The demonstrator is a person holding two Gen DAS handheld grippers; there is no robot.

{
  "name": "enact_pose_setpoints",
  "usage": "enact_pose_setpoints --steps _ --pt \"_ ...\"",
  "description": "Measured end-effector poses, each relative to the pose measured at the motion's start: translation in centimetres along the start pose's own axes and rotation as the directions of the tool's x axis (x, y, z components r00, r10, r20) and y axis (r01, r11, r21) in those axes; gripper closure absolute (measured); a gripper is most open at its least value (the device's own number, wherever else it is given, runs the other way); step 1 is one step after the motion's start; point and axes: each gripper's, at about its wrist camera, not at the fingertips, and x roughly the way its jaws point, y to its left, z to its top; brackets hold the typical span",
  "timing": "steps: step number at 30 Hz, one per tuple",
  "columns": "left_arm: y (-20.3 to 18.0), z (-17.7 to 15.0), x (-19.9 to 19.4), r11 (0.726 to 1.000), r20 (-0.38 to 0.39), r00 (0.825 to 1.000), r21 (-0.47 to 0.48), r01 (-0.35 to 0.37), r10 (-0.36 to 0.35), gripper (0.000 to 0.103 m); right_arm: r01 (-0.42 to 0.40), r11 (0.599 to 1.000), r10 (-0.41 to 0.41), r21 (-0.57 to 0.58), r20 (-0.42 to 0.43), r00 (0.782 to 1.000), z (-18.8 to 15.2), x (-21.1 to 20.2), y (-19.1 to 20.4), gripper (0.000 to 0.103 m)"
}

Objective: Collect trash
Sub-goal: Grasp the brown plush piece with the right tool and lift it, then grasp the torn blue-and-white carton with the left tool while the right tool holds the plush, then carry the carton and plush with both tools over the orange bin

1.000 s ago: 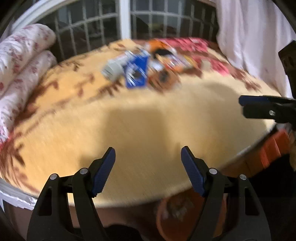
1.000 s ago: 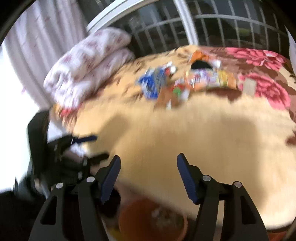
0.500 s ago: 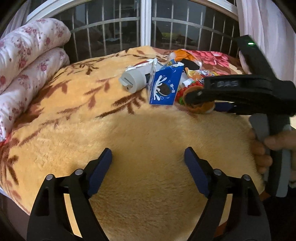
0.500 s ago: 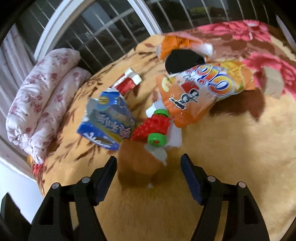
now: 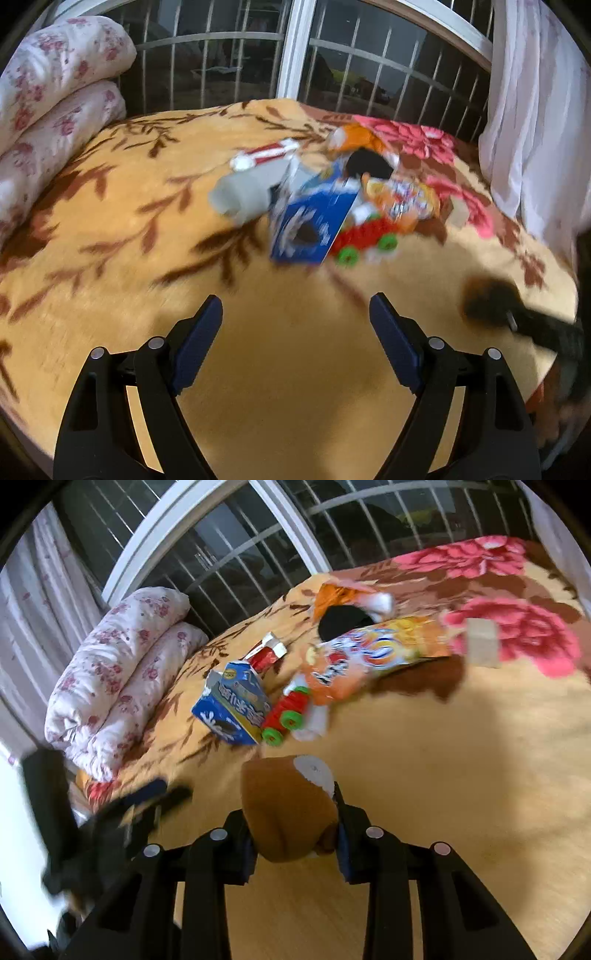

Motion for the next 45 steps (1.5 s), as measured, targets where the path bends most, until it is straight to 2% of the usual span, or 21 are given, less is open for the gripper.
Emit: enact_pose_setpoints --steps 5,9,11,12,13,15,17,21,26,30,33,36,38,39,41,43,44,45 --pt "-1.7 2.4 2.8 1.000 -0.009 1.000 -0.013 -0.025 0.025 0.023 0.068 0.997 -0.066 -0.044 0.054 0.996 -1.9 -2.7 -1.6 0.070" --pt "-2.1 3.9 5.8 0.996 -0.045 0.995 0.002 -0.093 0.092 0.023 0.057 0.997 -0.052 -0.059 0.085 0.995 -2.4 -3.3 -2.0 0.070" --pt "-1.7 4.4 7.1 0.995 -0.066 0.993 -0.005 -0.102 0.102 0.024 0.062 0.994 -0.052 -0.089 0.105 0.993 -2.7 -3.4 -2.0 0.070" --pt "-1.4 4.6 7.7 0.995 -0.078 0.993 -0.018 -0.094 0.092 0.028 0.060 0.994 -0.049 -0.097 0.106 0.993 -2.8 -3.3 -2.0 0.070" --pt "-1.1 4.5 8.2 0.996 -0.096 0.993 -0.029 -0.079 0.076 0.049 0.059 0.993 -0.048 -0.100 0.102 0.994 -2.9 -3.1 -2.0 0.070" --pt "-0.6 4.3 8.6 0.997 -0.111 0.992 -0.053 -0.058 0.052 0.053 0.059 0.994 -0.051 -0.094 0.090 0.995 -3.2 -2.5 -2.3 0.070" --pt "-0.4 4.1 8.0 0.997 -0.083 0.995 -0.064 -0.051 0.046 0.054 0.066 0.993 -0.059 -0.093 0.081 0.995 -3.3 -2.0 -2.4 0.070" --pt "-0.2 3.8 5.9 0.995 -0.023 0.999 -0.084 -0.045 0.043 0.055 0.068 0.991 -0.057 -0.116 0.093 0.994 -3.5 -2.2 -2.2 0.070" --pt "-1.3 2.9 0.0 0.999 0.069 0.997 -0.032 0.033 -0.031 0.055 0.036 0.991 -0.023 -0.127 0.101 0.995 -4.1 -2.8 -2.1 0.070" --pt "-2.9 0.1 -6.3 0.990 0.112 0.987 0.097 0.103 -0.113 0.055 -0.010 0.982 0.027 -0.188 0.092 0.995 -5.6 -4.1 -1.0 0.070" --pt "-3.9 -3.6 -10.0 0.970 0.108 0.985 0.216 0.112 -0.138 0.055 -0.024 0.973 0.038 -0.228 0.055 0.998 -7.8 -5.5 0.2 0.070" --pt "-4.5 -8.1 -11.5 0.934 0.043 0.986 0.330 0.140 -0.163 0.055 -0.033 0.959 0.026 -0.283 -0.029 0.999 -11.0 -6.7 1.4 0.069" --pt "-4.5 -10.7 -10.9 0.911 -0.055 0.981 0.365 0.191 -0.183 0.055 -0.043 0.943 0.003 -0.330 -0.122 0.993 -13.1 -6.7 1.9 0.069" --pt "-4.6 -12.5 -9.9 0.899 -0.127 0.975 0.380 0.217 -0.181 0.055 -0.049 0.938 -0.009 -0.343 -0.166 0.986 -13.9 -6.3 1.9 0.069" --pt "-5.1 -15.2 -8.3 0.874 -0.220 0.962 0.419 0.245 -0.164 0.054 -0.054 0.928 -0.047 -0.369 -0.260 0.964 -15.6 -5.1 1.8 0.069" --pt "-5.8 -18.4 -5.9 0.844 -0.303 0.946 0.475 0.251 -0.111 0.054 -0.060 0.912 -0.104 -0.406 -0.370 0.923 -17.7 -2.8 1.4 0.069" --pt "-5.9 -19.3 -4.9 0.838 -0.333 0.938 0.484 0.253 -0.091 0.054 -0.062 0.907 -0.123 -0.417 -0.402 0.907 -18.3 -1.9 1.2 0.069" --pt "-5.8 -20.5 -3.2 0.842 -0.384 0.921 0.474 0.258 -0.066 0.054 -0.059 0.898 -0.153 -0.435 -0.437 0.886 -19.3 -0.5 1.0 0.069"
